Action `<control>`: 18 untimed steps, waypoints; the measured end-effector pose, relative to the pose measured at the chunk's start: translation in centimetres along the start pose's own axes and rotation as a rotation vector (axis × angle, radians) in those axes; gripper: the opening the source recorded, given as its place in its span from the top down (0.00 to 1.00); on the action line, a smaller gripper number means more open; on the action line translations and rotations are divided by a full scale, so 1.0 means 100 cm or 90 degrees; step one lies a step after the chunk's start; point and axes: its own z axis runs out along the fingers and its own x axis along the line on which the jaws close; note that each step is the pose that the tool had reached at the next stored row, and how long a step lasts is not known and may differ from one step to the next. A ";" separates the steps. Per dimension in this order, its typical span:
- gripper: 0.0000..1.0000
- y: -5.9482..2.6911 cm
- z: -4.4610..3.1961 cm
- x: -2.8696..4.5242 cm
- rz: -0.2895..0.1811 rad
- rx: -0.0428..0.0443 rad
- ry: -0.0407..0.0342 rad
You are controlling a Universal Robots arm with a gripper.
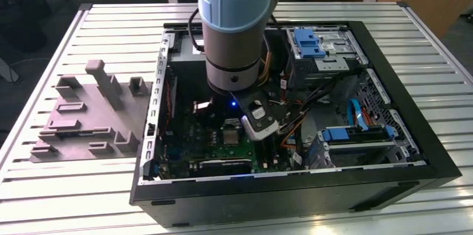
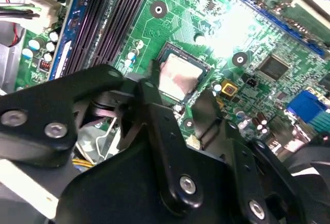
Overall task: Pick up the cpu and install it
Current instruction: 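Place the cpu into insertion slot, then close the cpu cover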
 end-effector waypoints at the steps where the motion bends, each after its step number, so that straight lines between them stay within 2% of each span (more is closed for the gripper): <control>1: 0.48 0.0000 -0.0012 0.0000 0.000 0.0000 0.0002; 3: 0.60 0.0000 -0.0034 0.0000 0.000 0.0000 0.0007; 4: 0.60 0.0001 -0.0037 0.0000 0.000 -0.0001 0.0007; 6: 0.72 0.0001 -0.0037 0.0000 0.000 -0.0002 0.0007; 7: 0.72 0.0000 -0.0038 0.0000 0.000 -0.0001 0.0007; 9: 0.84 0.0000 -0.0039 0.0000 0.000 0.0000 0.0008; 10: 0.84 0.0000 -0.0039 0.0000 0.000 0.0000 0.0007; 11: 0.89 0.0000 -0.0039 0.0000 0.000 -0.0001 0.0007; 18: 0.89 0.0000 -0.0053 0.0000 0.000 0.0000 0.0007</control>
